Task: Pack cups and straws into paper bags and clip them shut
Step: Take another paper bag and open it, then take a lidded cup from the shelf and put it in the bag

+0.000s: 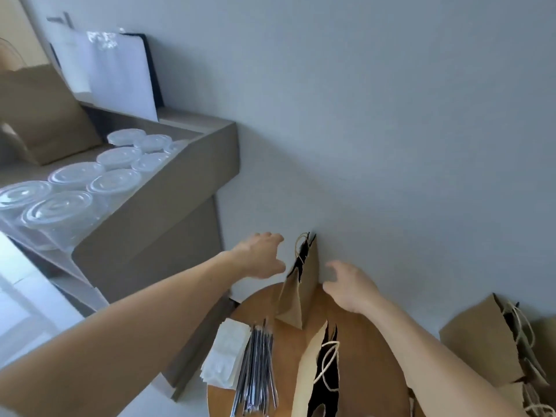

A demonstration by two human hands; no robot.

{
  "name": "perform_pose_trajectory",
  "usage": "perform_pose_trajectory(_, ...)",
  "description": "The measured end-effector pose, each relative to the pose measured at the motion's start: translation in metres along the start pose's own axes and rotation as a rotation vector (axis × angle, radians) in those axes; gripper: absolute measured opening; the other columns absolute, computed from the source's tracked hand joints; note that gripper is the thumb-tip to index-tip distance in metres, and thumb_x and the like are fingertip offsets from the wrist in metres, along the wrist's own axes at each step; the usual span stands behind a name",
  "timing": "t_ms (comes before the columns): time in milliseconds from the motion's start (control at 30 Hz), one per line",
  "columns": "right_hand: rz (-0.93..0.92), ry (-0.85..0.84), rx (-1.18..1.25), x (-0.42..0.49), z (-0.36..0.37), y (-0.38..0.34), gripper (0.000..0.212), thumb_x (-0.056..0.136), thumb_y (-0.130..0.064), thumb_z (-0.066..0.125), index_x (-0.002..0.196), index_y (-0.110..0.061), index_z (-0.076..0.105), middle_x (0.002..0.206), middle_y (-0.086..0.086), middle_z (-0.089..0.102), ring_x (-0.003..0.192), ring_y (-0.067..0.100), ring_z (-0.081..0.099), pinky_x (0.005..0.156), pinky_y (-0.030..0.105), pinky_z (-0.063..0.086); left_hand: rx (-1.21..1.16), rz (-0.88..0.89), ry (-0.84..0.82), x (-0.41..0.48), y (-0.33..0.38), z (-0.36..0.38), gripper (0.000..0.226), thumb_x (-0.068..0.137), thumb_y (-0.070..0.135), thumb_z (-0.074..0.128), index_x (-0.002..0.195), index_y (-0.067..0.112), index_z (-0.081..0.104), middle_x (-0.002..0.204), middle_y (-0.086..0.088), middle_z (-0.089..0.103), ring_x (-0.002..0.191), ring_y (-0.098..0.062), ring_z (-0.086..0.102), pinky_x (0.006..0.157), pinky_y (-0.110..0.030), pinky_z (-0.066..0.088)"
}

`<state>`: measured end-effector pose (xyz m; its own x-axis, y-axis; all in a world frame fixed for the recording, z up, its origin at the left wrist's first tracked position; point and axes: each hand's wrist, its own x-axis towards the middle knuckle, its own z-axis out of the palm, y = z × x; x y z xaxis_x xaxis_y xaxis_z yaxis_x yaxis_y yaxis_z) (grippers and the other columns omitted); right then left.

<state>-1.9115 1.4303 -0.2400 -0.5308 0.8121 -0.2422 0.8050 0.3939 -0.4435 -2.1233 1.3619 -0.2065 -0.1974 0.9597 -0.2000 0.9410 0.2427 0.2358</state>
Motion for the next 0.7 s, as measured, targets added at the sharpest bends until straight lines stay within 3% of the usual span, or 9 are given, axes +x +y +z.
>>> perform_pose_trajectory(100, -0.114, 0.030, -0.024, 0.017, -0.023, -0.051, 0.046, 0.095, -0.026, 0.051, 0.141, -0.017, 0.049, 0.145, 0.005, 0.049, 0.128, 0.025, 0.050, 0.105, 0.034, 0.041, 0.019, -0.035, 0.082, -0.015, -0.023, -0.045, 0.070, 0.092, 0.040, 0.054, 0.153, 0.021, 0.026, 0.154, -0.004, 0.036, 0.140, -0.027, 0.034, 0.108, -0.043, 0.037)
perform_pose_trajectory(267, -0.269, 0.078, -0.075, 0.037, -0.055, -0.138, 0.050, 0.096, -0.031, 0.051, 0.144, -0.019, 0.045, 0.149, 0.003, 0.045, 0.133, 0.022, 0.046, 0.110, 0.035, 0.037, 0.042, -0.124, 0.231, -0.037, -0.079, -0.116, 0.066, 0.089, 0.038, 0.055, 0.149, 0.023, 0.034, 0.148, -0.003, 0.041, 0.135, -0.027, 0.038, 0.103, -0.040, 0.038)
perform_pose_trajectory(333, -0.331, 0.110, -0.097, 0.047, -0.063, -0.175, 0.049, 0.096, -0.032, 0.052, 0.143, -0.019, 0.046, 0.147, 0.003, 0.048, 0.133, 0.021, 0.047, 0.108, 0.033, 0.038, 0.035, -0.143, 0.301, -0.044, -0.107, -0.142, 0.062, 0.087, 0.038, 0.056, 0.145, 0.024, 0.039, 0.140, -0.002, 0.047, 0.126, -0.025, 0.045, 0.089, -0.036, 0.043)
perform_pose_trajectory(400, -0.388, 0.149, -0.112, 0.059, -0.069, -0.214, 0.048, 0.094, -0.030, 0.054, 0.141, -0.019, 0.049, 0.145, 0.004, 0.051, 0.132, 0.021, 0.048, 0.107, 0.031, 0.038, 0.034, -0.169, 0.358, -0.049, -0.139, -0.165, 0.056, 0.085, 0.037, 0.055, 0.139, 0.026, 0.046, 0.131, 0.002, 0.051, 0.117, -0.024, 0.052, 0.068, -0.031, 0.037)
perform_pose_trajectory(433, -0.414, 0.167, -0.113, 0.065, -0.070, -0.234, 0.048, 0.093, -0.029, 0.056, 0.140, -0.019, 0.051, 0.143, 0.004, 0.052, 0.131, 0.021, 0.049, 0.106, 0.031, 0.038, 0.035, -0.183, 0.381, -0.051, -0.156, -0.176, 0.055, 0.086, 0.038, 0.055, 0.139, 0.027, 0.046, 0.133, 0.004, 0.051, 0.119, -0.024, 0.051, 0.067, -0.030, 0.036)
perform_pose_trajectory(567, -0.477, 0.214, -0.090, 0.101, -0.069, -0.317, 0.046, 0.091, -0.032, 0.059, 0.136, -0.021, 0.054, 0.137, 0.001, 0.057, 0.125, 0.019, 0.053, 0.100, 0.031, 0.042, 0.004, -0.224, 0.439, -0.051, -0.235, -0.213, 0.063, 0.089, 0.039, 0.058, 0.147, 0.025, 0.040, 0.152, 0.004, 0.040, 0.138, -0.022, 0.038, 0.101, -0.035, 0.038)
perform_pose_trajectory(700, -0.507, 0.186, -0.125, 0.151, -0.058, -0.399, 0.048, 0.089, -0.037, 0.057, 0.135, -0.024, 0.053, 0.137, -0.003, 0.056, 0.121, 0.018, 0.054, 0.096, 0.031, 0.044, 0.026, -0.270, 0.417, -0.044, -0.314, -0.240, 0.061, 0.090, 0.042, 0.057, 0.146, 0.024, 0.041, 0.145, 0.003, 0.046, 0.131, -0.022, 0.044, 0.101, -0.035, 0.041)
